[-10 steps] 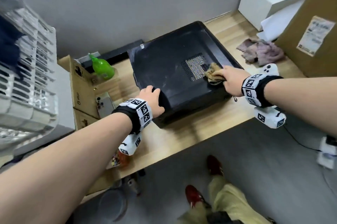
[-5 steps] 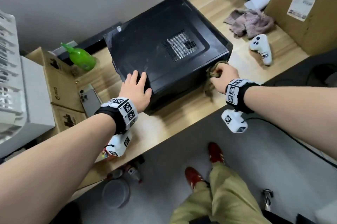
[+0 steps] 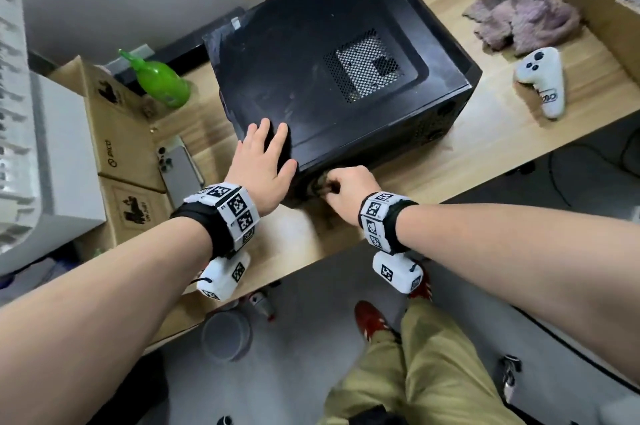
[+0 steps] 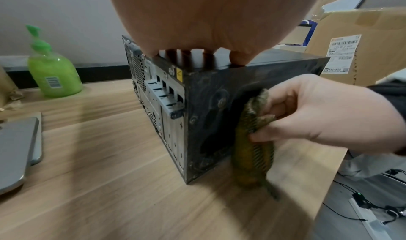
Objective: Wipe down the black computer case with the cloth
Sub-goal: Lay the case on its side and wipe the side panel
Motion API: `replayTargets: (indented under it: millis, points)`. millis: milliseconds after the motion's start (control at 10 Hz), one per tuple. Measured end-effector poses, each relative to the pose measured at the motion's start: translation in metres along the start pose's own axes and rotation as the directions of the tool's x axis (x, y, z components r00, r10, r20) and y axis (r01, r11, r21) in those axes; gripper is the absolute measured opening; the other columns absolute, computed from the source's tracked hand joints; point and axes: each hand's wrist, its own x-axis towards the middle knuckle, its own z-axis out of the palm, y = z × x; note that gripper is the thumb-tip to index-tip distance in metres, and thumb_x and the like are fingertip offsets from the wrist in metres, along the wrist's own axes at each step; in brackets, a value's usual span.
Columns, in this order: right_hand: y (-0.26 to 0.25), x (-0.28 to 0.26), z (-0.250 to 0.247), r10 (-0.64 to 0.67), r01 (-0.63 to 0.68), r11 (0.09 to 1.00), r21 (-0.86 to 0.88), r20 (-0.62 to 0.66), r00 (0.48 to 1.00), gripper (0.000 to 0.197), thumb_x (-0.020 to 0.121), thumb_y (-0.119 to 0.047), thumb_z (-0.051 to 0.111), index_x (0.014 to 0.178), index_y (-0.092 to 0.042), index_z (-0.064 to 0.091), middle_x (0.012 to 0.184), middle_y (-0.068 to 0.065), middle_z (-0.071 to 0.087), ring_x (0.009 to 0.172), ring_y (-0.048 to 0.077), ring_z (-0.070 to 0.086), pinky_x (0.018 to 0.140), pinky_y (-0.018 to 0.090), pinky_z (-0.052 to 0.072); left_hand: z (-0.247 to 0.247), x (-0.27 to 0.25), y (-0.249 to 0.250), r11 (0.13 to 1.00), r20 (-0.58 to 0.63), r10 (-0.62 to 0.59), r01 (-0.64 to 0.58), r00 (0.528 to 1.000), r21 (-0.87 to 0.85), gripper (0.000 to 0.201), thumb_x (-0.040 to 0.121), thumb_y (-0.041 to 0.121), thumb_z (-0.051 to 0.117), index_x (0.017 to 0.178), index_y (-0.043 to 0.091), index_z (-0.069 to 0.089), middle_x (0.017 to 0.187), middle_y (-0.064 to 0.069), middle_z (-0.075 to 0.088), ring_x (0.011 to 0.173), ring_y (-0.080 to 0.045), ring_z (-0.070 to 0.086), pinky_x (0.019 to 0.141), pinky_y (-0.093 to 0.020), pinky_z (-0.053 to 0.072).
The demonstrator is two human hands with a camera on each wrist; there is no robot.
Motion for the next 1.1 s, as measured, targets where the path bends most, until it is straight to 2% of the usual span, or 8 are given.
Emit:
replayTargets:
  millis: [100,200,300,400,600,700,900,1100]
  points:
    - [0.041,0.003,-0.046,0.13,-0.129,0.992,0.015,-0.165,0.978,0.018,0.074,-0.022,0.065,0.089,-0.024,0.074,0.087,-0.001,0.075,0.087,0.02,0.068,0.078,0.019,0.049,-0.001,0.001,0.001,0.999,0.01,-0.005,0.004,1.0,0.035,0.063,0.101,0.038,0.038,0.157,0.018,0.014,0.164,-0.014,0.006,0.15,-0.031,0.002,0.121,-0.046,0.005]
    - [0.083,0.006,-0.104,0.282,-0.285,0.957,0.044,-0.35,0.893,0.015,0.075,-0.02,0.063,0.087,-0.021,0.071,0.085,0.005,0.072,0.084,0.029,0.064,0.076,0.025,0.049,-0.003,0.002,0.001,0.999,0.018,-0.004,0.003,1.0,0.048,0.064,0.101,0.038,0.037,0.157,0.018,0.013,0.164,-0.014,0.005,0.15,-0.032,0.001,0.121,-0.048,0.006]
    - [0.101,0.011,-0.131,0.321,-0.347,0.938,0.015,-0.414,0.852,0.01,0.075,-0.018,0.06,0.083,-0.019,0.065,0.081,0.006,0.065,0.078,0.03,0.058,0.073,0.027,0.047,-0.003,0.001,0.002,0.998,0.024,-0.008,0.007,1.0,0.069,0.064,0.101,0.039,0.035,0.157,0.017,0.012,0.164,-0.013,0.005,0.15,-0.032,0.001,0.122,-0.048,0.006]
    - [0.089,0.014,-0.115,0.344,-0.364,0.931,0.022,-0.387,0.856,0.009,0.075,-0.018,0.061,0.083,-0.02,0.065,0.083,0.006,0.061,0.076,0.028,0.053,0.072,0.027,0.045,0.001,0.0,0.004,0.995,0.021,-0.015,0.013,1.0,0.097,0.063,0.101,0.039,0.032,0.157,0.017,0.009,0.164,-0.013,0.003,0.15,-0.032,-0.001,0.121,-0.05,0.006]
    - [0.052,0.01,-0.048,0.24,-0.228,0.971,0.078,-0.222,0.945,0.007,0.073,-0.026,0.069,0.071,-0.027,0.062,0.078,0.0,0.067,0.077,0.024,0.062,0.071,0.022,0.049,0.006,0.001,0.001,0.996,0.032,-0.02,0.017,0.999,0.083,0.063,0.102,0.04,0.03,0.157,0.02,0.005,0.165,-0.01,-0.001,0.151,-0.03,-0.005,0.122,-0.047,0.002]
    - [0.057,0.007,-0.064,0.273,-0.249,0.961,0.116,-0.279,0.921,0.01,0.074,-0.02,0.066,0.068,-0.025,0.059,0.073,-0.002,0.064,0.074,0.024,0.06,0.069,0.024,0.048,0.006,0.001,-0.002,0.997,0.029,-0.012,0.009,1.0,0.08,0.064,0.102,0.041,0.031,0.157,0.02,0.007,0.164,-0.011,0.001,0.151,-0.03,-0.004,0.122,-0.048,0.003]
    - [0.105,0.019,-0.155,0.482,-0.422,0.875,0.238,-0.512,0.71,0.006,0.072,-0.015,0.057,0.074,-0.017,0.062,0.071,0.003,0.063,0.081,0.031,0.064,0.07,0.025,0.044,0.004,0.001,-0.001,0.996,0.027,-0.02,0.017,0.999,0.082,0.064,0.102,0.041,0.031,0.157,0.02,0.007,0.164,-0.011,0.001,0.151,-0.03,-0.004,0.122,-0.048,0.004]
    - [0.097,0.027,-0.154,0.6,-0.527,0.8,0.287,-0.392,0.698,0.018,0.075,-0.012,0.058,0.091,-0.017,0.064,0.086,0.006,0.064,0.081,0.029,0.057,0.075,0.026,0.041,0.005,0.001,0.002,0.995,0.016,-0.021,0.019,1.0,0.1,0.063,0.102,0.039,0.032,0.157,0.018,0.008,0.164,-0.012,0.003,0.151,-0.031,-0.002,0.121,-0.049,0.005]
